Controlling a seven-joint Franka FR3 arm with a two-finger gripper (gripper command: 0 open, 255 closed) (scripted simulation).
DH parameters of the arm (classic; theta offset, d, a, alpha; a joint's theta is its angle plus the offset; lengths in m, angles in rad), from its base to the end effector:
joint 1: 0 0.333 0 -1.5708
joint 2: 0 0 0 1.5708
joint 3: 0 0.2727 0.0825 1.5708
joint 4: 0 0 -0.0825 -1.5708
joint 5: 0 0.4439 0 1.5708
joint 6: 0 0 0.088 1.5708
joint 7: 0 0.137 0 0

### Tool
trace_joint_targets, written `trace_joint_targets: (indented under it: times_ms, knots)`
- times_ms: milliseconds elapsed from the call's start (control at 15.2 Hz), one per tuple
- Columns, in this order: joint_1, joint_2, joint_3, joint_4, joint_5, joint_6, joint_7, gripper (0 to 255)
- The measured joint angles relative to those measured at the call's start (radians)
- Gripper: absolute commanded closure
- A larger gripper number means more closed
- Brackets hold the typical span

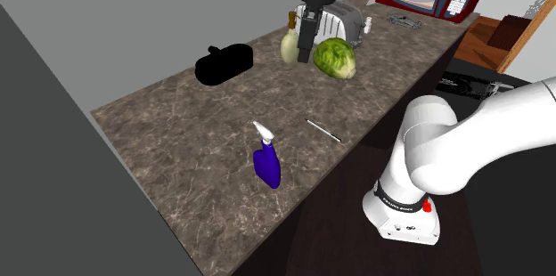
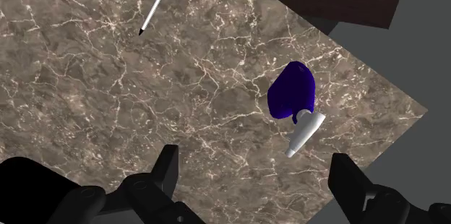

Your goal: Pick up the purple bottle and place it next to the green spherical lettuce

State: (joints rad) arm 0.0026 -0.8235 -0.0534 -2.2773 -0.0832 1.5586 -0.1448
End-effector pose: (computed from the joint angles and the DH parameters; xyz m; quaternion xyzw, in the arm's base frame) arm 0.3883 -0.0345 0.5851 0.9971 0.0517 0.0498 0.0265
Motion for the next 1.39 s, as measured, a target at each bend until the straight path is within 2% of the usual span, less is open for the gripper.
trace_joint_targets:
  times_ms: [132,330,792,1122,1386]
  knots:
    - [-0.002,0.000,0.006,-0.015,0.005,0.012,0.015,0]
    - [-0.013,0.004,0.042,-0.080,0.033,0.068,0.101,0]
    - [-0.034,0.086,0.145,-0.225,0.113,0.265,0.336,0]
    - [-0.047,0.192,0.221,-0.284,0.166,0.412,0.499,0]
    - [-0.048,0.230,0.242,-0.320,0.180,0.485,0.538,0]
